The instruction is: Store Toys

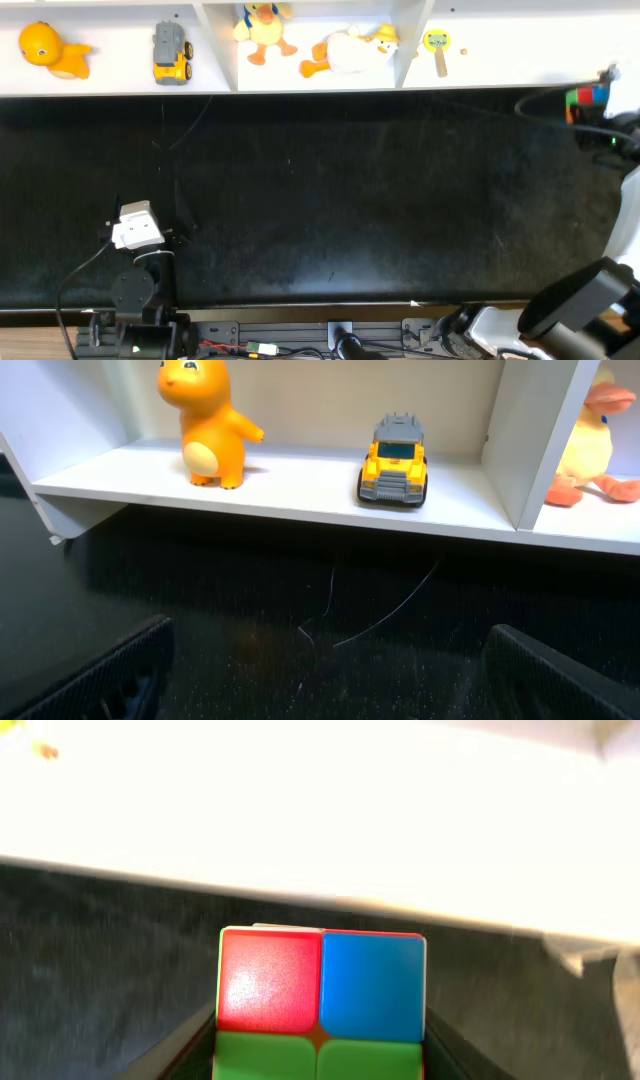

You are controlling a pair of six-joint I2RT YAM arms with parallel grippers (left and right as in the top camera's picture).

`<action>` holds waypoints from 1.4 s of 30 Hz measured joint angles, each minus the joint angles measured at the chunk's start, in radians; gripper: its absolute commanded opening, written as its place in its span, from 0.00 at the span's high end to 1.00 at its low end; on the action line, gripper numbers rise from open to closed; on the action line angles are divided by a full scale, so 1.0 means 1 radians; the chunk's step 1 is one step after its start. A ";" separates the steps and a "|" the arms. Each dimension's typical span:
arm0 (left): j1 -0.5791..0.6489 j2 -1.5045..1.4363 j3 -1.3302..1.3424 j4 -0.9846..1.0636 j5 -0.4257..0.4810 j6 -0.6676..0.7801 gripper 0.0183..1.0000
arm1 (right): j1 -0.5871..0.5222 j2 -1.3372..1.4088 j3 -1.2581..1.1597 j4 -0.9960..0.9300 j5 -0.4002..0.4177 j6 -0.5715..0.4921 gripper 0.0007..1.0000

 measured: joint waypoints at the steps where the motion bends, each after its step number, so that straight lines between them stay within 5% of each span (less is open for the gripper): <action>1: 0.000 0.000 0.000 0.000 0.000 0.000 0.00 | 0.010 0.015 0.021 0.001 0.001 0.006 0.57; 18: 0.000 0.000 0.000 0.000 0.000 0.000 0.00 | 0.092 0.282 0.244 0.025 0.027 0.078 0.56; 42: 0.000 0.000 0.000 0.000 0.000 0.000 0.00 | 0.163 0.360 0.256 0.155 0.024 0.195 0.58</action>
